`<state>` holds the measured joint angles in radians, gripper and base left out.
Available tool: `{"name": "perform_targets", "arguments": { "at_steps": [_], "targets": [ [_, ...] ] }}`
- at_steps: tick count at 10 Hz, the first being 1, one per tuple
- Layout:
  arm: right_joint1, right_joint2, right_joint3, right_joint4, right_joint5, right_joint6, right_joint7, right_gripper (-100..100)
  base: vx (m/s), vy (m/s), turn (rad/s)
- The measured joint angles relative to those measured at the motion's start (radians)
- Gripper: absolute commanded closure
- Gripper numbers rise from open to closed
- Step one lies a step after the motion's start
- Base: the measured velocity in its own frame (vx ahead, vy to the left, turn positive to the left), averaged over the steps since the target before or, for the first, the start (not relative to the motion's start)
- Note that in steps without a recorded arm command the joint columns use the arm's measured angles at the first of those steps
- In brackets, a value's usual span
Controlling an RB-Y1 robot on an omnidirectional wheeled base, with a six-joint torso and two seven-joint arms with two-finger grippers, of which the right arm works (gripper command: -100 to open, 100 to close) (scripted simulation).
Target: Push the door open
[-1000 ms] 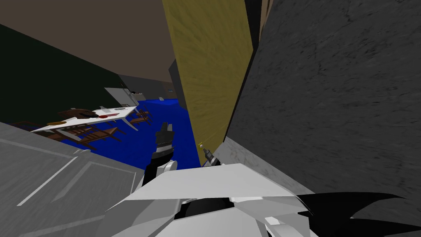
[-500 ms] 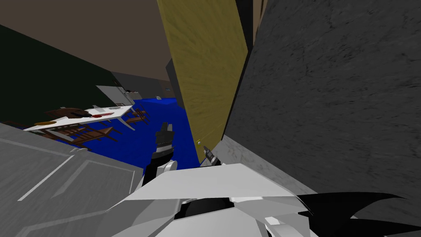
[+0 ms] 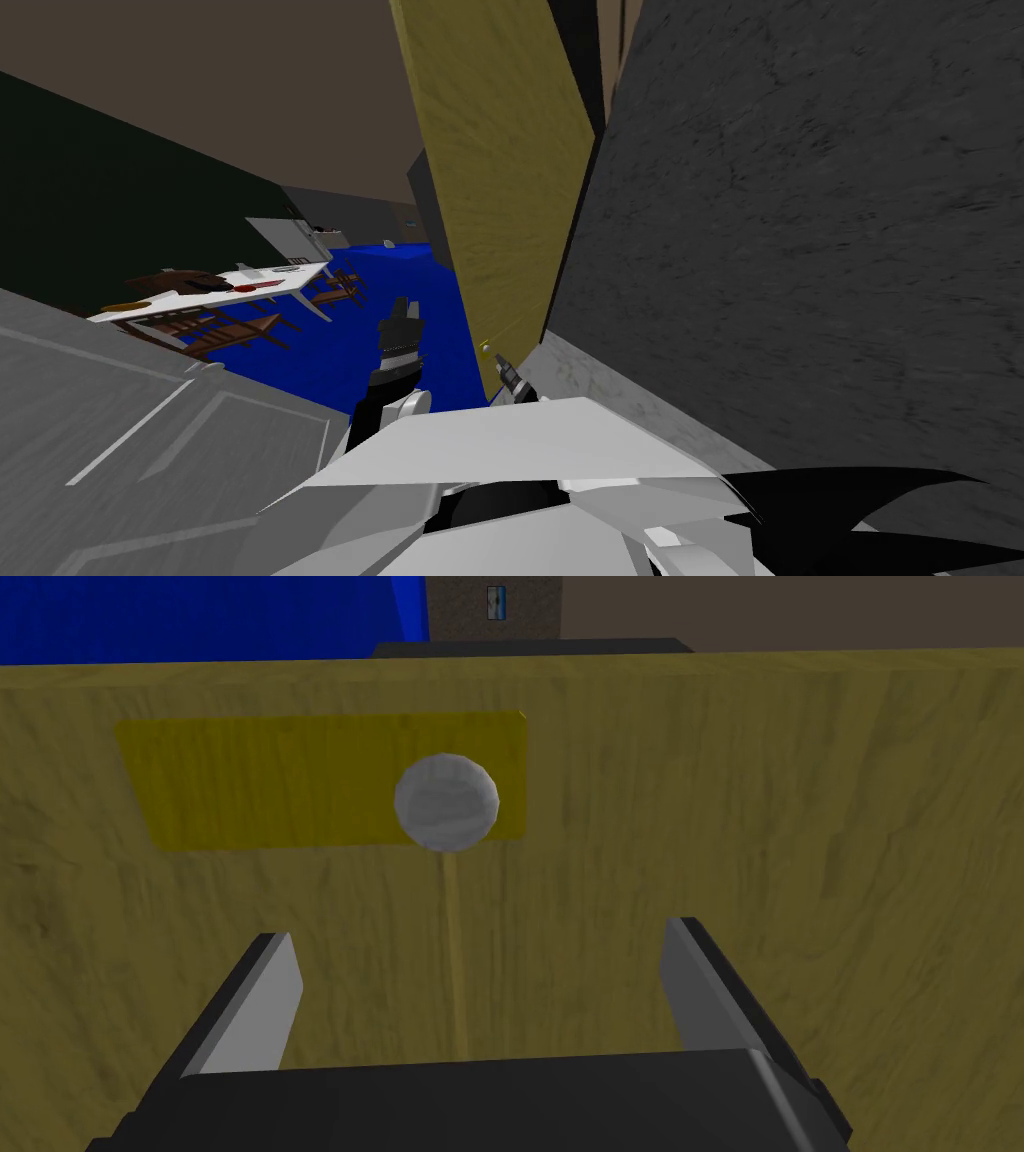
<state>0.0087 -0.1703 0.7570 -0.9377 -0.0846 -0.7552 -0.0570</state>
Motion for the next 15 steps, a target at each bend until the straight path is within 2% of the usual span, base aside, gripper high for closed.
{"name": "perform_targets", "arguments": {
  "at_steps": [4,5,10,11,15],
  "targets": [
    [-0.004,0.016,-0.012,0.019,0.001,-0.010,0.007,-100,0.143,0.129,0.020],
    [-0.005,0.016,-0.012,0.019,0.001,-0.010,0.007,100,-0.006,-0.006,-0.003],
    [-0.004,0.015,-0.012,0.019,0.001,-0.010,0.007,100,-0.015,-0.013,0.001],
    [-0.004,0.015,-0.012,0.019,0.001,-0.010,0.007,-100,-0.118,-0.038,-0.088],
    [-0.001,0.014,-0.028,0.009,-0.004,0.005,0.010,-100,-0.162,-0.074,-0.060]
  ]
}}
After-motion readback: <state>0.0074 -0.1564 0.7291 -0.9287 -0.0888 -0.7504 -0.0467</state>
